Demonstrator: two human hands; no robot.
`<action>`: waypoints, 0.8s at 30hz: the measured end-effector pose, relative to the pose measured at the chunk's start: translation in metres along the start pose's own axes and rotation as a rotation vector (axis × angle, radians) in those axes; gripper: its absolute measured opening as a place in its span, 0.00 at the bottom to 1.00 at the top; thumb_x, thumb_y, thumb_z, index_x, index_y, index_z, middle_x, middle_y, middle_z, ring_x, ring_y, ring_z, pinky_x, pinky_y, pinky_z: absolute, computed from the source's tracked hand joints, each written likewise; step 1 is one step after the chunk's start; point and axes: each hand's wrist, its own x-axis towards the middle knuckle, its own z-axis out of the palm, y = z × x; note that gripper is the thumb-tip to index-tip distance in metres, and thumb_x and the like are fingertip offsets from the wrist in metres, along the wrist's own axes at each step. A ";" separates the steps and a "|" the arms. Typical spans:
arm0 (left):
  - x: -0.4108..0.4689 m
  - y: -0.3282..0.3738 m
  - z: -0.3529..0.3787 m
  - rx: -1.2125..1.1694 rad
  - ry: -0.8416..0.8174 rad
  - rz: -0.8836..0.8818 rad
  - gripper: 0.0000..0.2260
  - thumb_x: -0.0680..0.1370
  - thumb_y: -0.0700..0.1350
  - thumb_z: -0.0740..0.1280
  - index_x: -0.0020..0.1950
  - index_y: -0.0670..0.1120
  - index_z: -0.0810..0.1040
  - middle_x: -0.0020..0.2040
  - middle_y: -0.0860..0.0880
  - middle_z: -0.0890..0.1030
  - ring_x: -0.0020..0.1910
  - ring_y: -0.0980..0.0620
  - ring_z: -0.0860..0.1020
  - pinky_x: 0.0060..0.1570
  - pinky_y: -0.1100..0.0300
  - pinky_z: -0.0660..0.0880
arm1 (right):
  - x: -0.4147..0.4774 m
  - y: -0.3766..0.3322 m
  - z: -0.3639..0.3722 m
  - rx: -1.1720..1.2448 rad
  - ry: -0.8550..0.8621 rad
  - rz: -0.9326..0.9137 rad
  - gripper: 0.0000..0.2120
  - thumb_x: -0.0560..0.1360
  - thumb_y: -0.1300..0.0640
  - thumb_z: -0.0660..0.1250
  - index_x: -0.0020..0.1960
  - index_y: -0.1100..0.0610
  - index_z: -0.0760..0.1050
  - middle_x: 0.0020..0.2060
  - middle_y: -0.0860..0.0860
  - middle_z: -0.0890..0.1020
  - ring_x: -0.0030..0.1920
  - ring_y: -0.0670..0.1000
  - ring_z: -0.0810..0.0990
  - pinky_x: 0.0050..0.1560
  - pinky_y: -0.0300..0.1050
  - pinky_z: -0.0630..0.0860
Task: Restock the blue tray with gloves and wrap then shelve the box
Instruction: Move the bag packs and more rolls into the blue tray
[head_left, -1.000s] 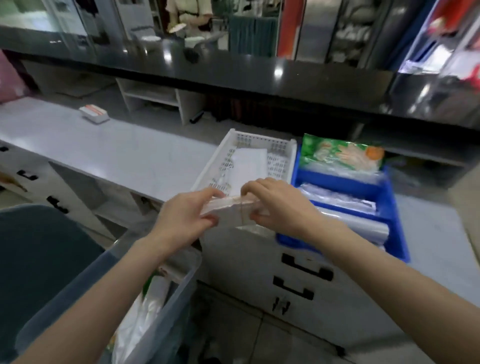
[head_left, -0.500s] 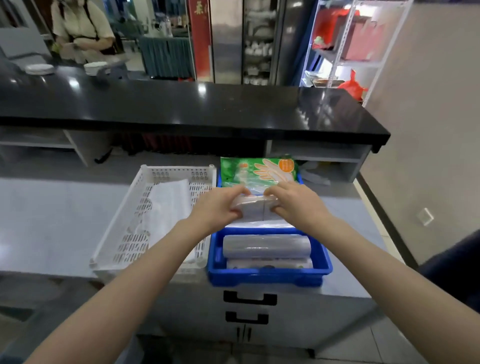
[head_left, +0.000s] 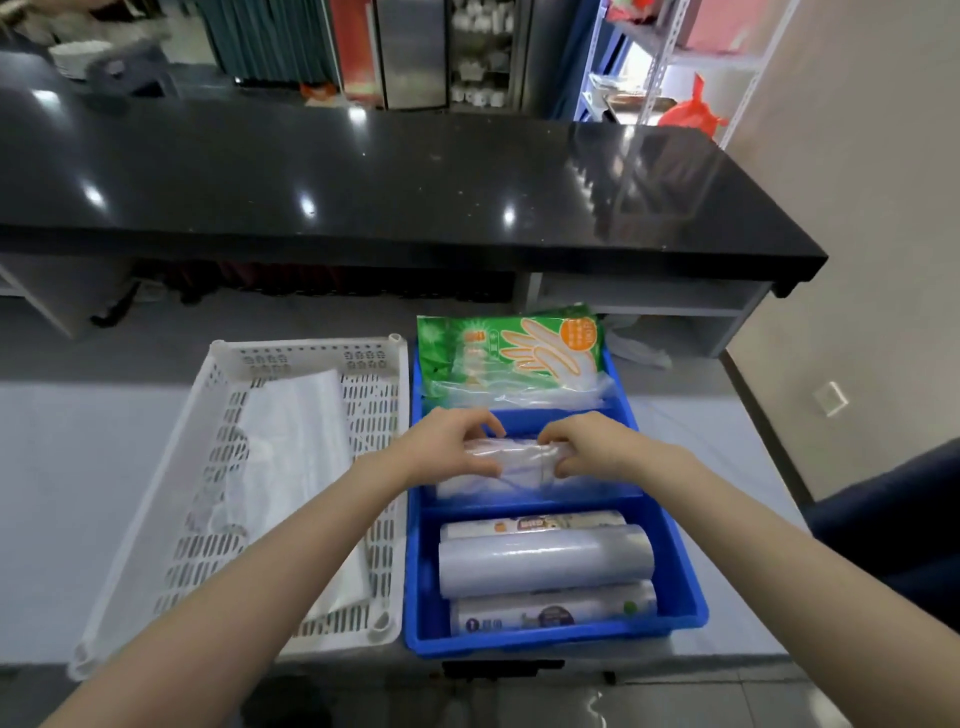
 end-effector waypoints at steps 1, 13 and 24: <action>0.001 -0.002 0.002 0.032 -0.019 -0.003 0.19 0.68 0.55 0.73 0.57 0.60 0.74 0.52 0.55 0.81 0.50 0.55 0.79 0.50 0.57 0.76 | 0.003 0.003 0.001 0.006 -0.003 0.018 0.21 0.71 0.54 0.69 0.64 0.47 0.73 0.60 0.48 0.79 0.57 0.52 0.77 0.58 0.51 0.76; -0.009 -0.017 0.023 0.635 0.053 0.211 0.19 0.76 0.50 0.65 0.67 0.56 0.70 0.69 0.52 0.70 0.63 0.48 0.71 0.58 0.52 0.69 | -0.019 0.003 0.030 -0.150 0.290 -0.075 0.16 0.73 0.51 0.68 0.61 0.45 0.76 0.58 0.45 0.74 0.58 0.49 0.71 0.54 0.47 0.72; -0.054 -0.007 0.016 0.446 0.274 0.135 0.18 0.78 0.50 0.63 0.68 0.52 0.72 0.70 0.50 0.71 0.68 0.49 0.68 0.68 0.54 0.63 | -0.043 -0.027 0.020 -0.107 0.348 -0.117 0.16 0.77 0.54 0.65 0.64 0.49 0.75 0.62 0.48 0.74 0.63 0.52 0.70 0.60 0.50 0.71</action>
